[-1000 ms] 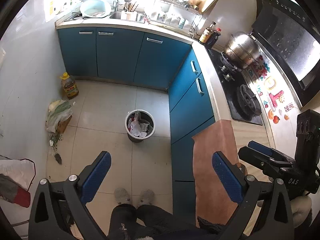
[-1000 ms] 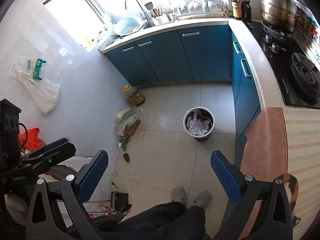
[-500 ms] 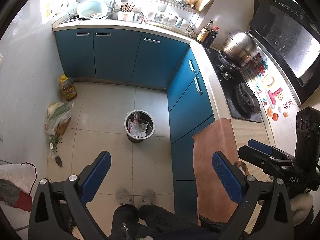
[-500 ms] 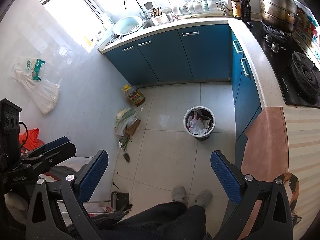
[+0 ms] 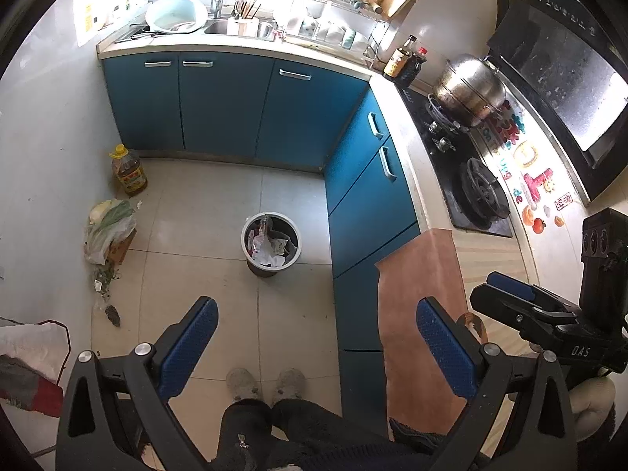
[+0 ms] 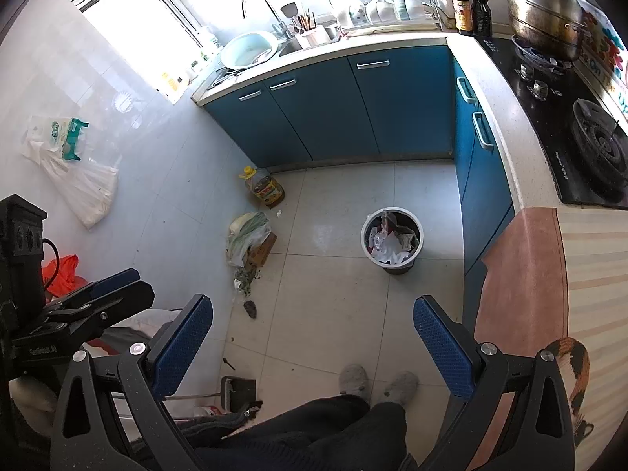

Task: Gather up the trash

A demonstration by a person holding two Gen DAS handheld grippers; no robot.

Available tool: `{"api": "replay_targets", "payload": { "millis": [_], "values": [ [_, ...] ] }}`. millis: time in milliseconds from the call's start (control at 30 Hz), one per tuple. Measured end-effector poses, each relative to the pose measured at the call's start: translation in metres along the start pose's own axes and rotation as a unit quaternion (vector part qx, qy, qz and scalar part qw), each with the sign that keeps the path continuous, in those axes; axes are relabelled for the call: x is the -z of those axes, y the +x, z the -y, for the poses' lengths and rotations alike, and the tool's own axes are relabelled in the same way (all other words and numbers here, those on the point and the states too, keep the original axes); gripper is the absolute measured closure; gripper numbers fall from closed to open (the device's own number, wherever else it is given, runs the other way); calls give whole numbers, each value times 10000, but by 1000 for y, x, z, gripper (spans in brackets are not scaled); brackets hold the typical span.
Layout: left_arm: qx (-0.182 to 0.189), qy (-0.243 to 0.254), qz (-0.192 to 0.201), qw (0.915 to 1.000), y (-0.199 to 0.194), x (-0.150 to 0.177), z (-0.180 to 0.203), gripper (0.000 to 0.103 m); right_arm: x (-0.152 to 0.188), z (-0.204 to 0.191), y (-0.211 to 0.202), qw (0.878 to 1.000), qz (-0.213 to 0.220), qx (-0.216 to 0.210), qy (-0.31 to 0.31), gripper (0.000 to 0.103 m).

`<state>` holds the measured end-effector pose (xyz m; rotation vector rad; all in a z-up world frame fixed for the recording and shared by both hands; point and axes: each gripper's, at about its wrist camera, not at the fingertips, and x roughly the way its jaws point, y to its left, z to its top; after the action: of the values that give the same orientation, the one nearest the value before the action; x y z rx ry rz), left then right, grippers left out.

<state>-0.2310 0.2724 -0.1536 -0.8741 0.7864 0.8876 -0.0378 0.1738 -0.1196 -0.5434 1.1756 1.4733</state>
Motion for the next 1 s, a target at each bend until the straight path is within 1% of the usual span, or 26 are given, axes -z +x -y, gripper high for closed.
{"api": "replay_targets", "payload": {
  "millis": [600, 1000],
  "values": [
    [192, 127, -95, 9997, 3, -5, 2, 0, -1, 4, -3, 10000, -9, 35, 71, 0],
    [201, 174, -105, 9996, 3, -4, 3, 0, 3, 2, 1, 9998, -26, -34, 219, 0]
  ]
}}
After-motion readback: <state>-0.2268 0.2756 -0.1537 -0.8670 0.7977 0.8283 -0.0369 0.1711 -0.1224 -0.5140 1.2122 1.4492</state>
